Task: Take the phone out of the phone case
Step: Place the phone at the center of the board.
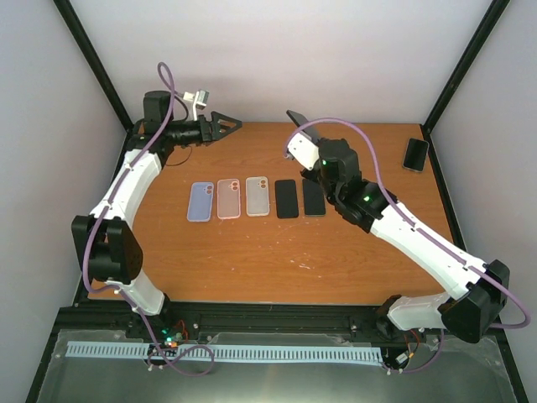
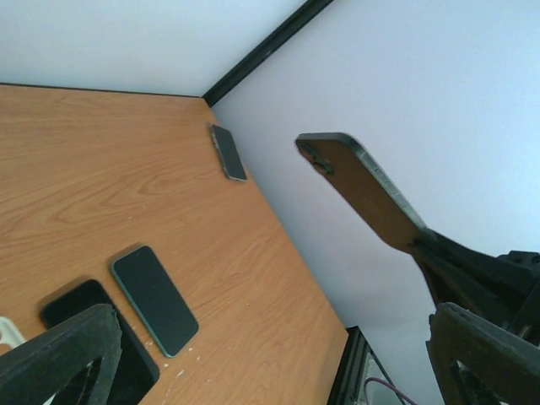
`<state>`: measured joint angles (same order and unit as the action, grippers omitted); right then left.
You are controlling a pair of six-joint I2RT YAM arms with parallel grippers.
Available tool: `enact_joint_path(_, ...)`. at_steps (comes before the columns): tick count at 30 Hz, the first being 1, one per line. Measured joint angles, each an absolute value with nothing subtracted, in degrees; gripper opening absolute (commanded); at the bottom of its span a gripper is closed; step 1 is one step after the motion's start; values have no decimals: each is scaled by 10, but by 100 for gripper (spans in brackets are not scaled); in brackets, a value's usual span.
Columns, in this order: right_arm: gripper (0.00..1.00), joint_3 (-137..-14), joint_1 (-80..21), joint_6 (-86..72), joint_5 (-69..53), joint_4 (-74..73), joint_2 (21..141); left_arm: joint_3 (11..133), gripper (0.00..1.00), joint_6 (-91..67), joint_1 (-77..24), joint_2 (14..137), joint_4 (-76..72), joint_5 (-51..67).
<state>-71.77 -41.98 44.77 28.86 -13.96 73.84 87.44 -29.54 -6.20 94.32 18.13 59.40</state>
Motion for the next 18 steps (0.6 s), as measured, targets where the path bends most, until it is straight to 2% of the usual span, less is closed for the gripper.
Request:
enact_joint_path(8, 3, -672, -453, 496, 324, -83, 739, 871, 100, -374, -87, 952, 93, 615)
enact_joint_path(18, 3, -613, -497, 574, 363, 3, 749, 804, 97, -472, -99, 953, -6, 630)
